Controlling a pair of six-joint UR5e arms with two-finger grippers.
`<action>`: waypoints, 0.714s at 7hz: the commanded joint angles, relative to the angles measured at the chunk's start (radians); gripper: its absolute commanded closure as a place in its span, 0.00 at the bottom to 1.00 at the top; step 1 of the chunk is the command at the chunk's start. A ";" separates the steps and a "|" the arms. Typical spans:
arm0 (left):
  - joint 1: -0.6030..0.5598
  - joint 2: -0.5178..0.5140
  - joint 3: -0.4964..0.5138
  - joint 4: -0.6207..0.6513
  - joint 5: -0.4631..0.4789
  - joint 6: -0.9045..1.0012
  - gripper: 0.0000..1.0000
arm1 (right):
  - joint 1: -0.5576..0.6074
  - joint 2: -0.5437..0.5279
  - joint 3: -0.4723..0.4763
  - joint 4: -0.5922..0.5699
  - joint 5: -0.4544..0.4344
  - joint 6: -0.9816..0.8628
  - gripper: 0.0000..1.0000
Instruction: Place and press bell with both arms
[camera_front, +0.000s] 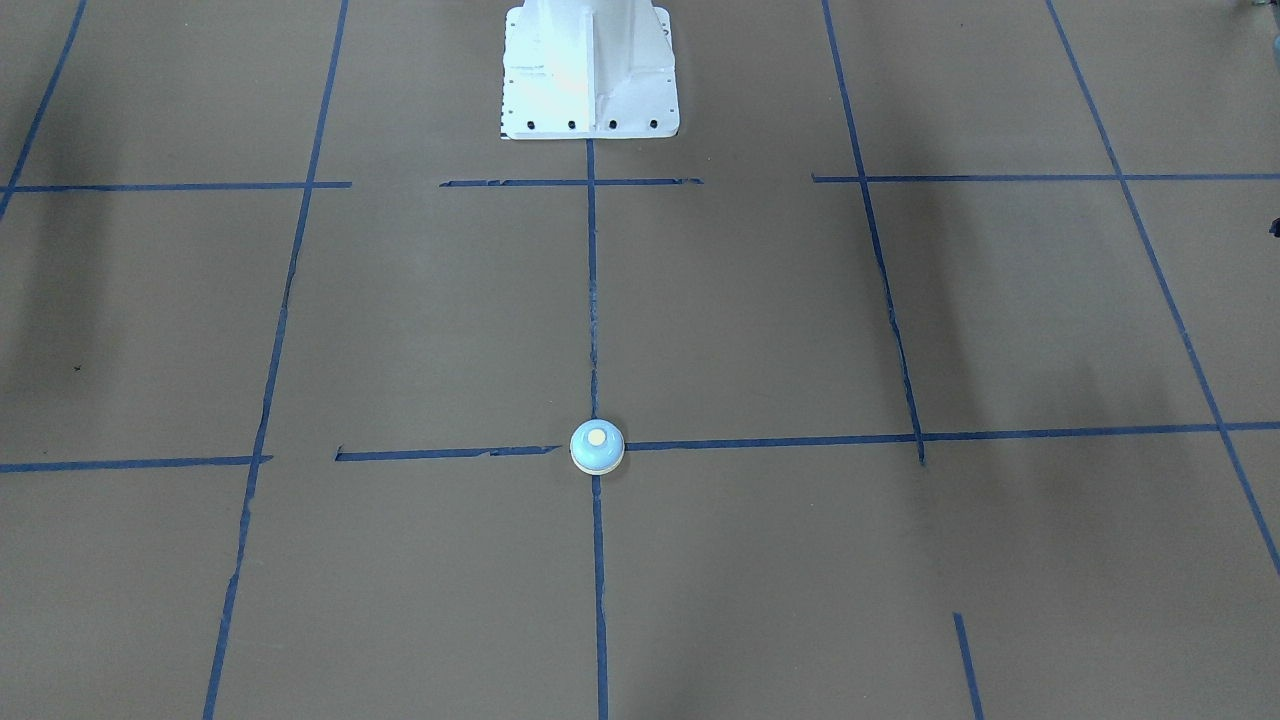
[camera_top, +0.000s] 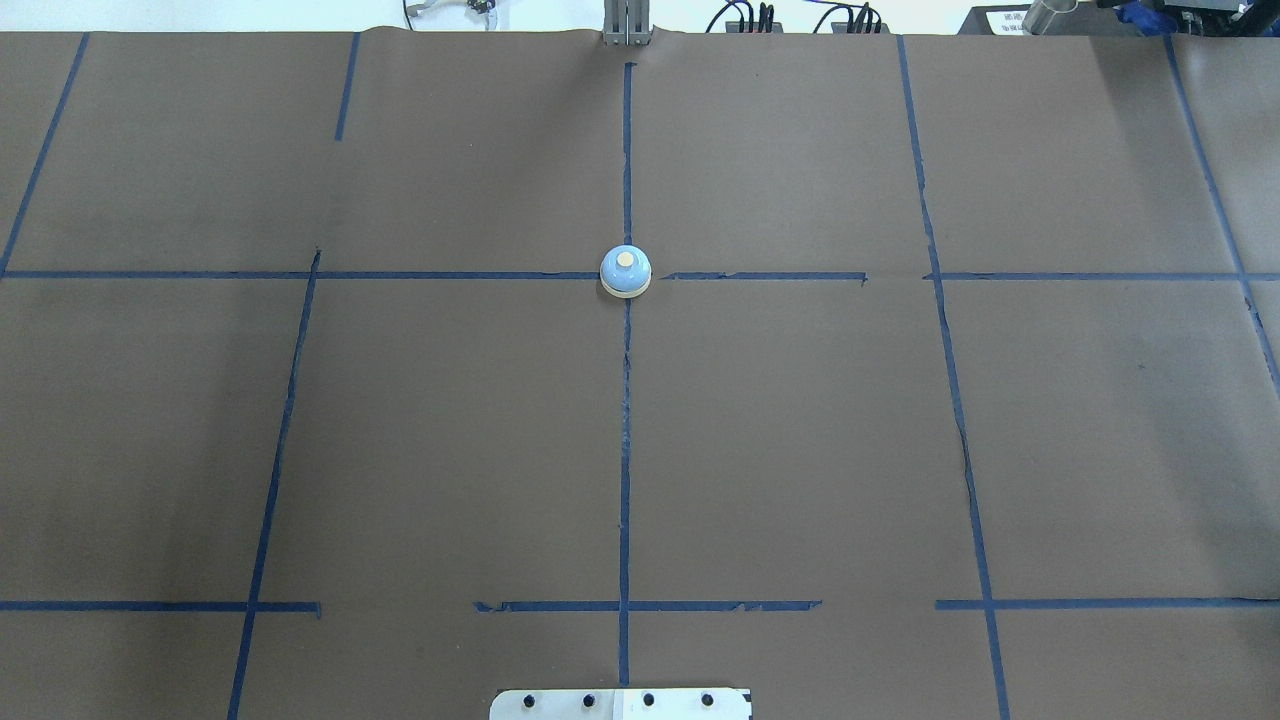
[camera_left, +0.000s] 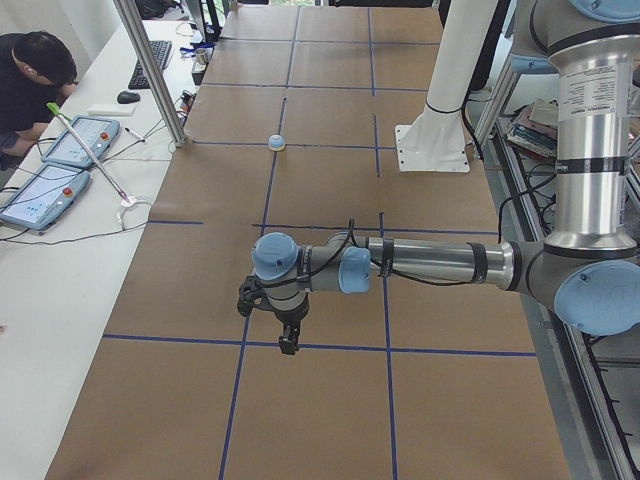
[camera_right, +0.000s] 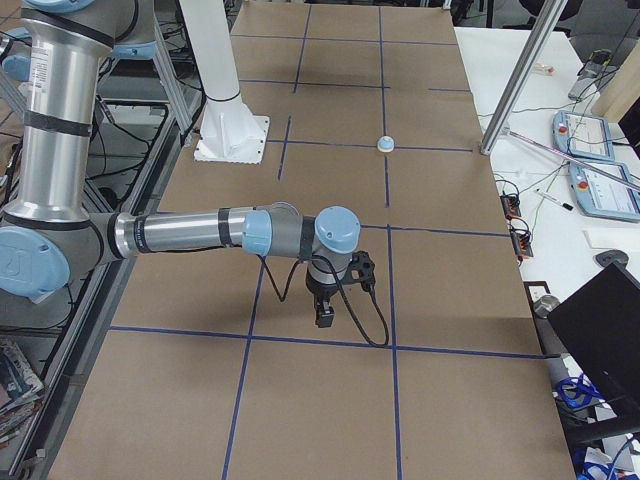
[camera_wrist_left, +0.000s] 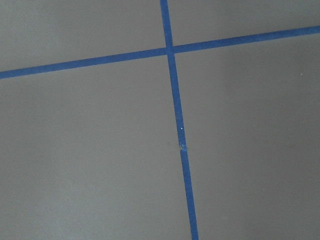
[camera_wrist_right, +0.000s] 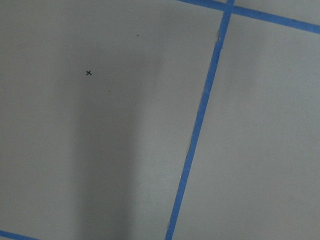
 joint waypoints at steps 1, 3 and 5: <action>-0.003 0.010 -0.016 -0.006 0.016 -0.004 0.00 | 0.001 0.001 0.001 0.000 0.001 -0.001 0.00; -0.003 0.023 -0.019 -0.008 0.110 -0.001 0.00 | 0.001 0.000 0.003 -0.002 0.004 -0.001 0.00; -0.002 0.023 -0.021 -0.008 0.117 -0.001 0.00 | 0.001 0.001 0.003 0.000 0.004 -0.002 0.00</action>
